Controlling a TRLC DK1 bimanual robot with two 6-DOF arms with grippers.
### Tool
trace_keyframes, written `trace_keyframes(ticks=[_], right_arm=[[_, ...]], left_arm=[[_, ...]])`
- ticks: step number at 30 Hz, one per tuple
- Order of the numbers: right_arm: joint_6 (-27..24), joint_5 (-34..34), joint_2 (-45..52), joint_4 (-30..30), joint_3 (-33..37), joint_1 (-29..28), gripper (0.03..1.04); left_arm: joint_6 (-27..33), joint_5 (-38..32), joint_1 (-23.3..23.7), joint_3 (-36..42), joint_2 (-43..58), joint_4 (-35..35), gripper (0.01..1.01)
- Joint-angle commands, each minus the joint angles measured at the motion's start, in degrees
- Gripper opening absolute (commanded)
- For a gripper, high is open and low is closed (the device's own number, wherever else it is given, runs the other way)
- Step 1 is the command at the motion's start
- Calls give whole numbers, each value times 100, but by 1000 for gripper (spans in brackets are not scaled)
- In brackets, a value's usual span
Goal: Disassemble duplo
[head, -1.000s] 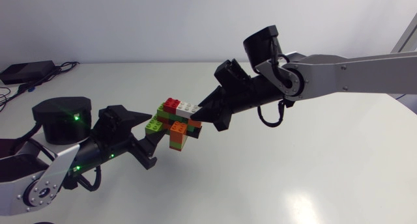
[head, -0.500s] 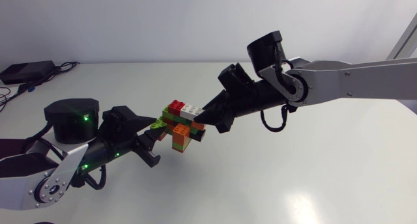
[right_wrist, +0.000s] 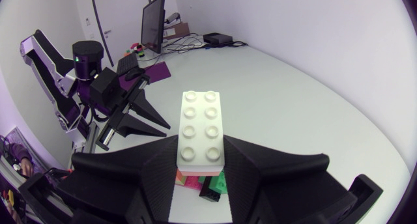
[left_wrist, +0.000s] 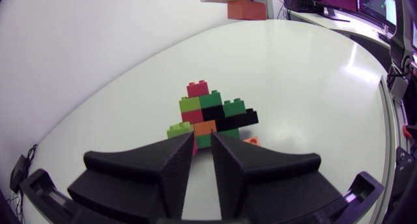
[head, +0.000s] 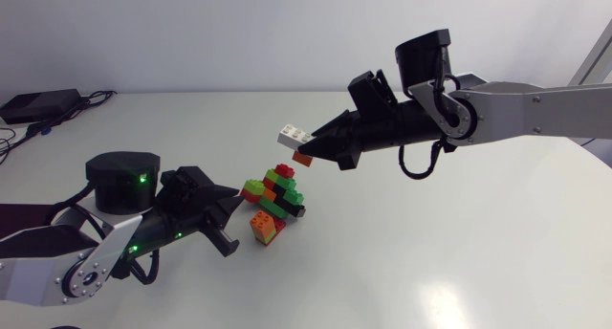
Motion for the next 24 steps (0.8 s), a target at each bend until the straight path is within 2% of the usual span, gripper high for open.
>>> trace_keyframes(ticks=[1, 6, 9, 15, 18, 24], right_arm=[[89, 206, 153, 59, 28, -22, 198], [-166, 1665, 777, -284, 389, -48, 198], [-254, 2192, 1234, -635, 705, -48, 200], [-281, 2544, 1806, -1057, 1101, -145, 203], [-351, 2773, 1964, -1092, 1153, -136, 216], [-483, 2860, 2403, -1479, 1496, -171, 231]], left_arm=[[97, -21, -34, -70, 109, 43, 208], [124, -21, -52, -70, 126, 43, 208], [150, -21, -52, -79, 135, 43, 210], [168, -21, -61, -88, 135, 43, 220], [176, -21, -61, -88, 135, 43, 316], [203, -21, -69, -88, 170, 43, 405]])
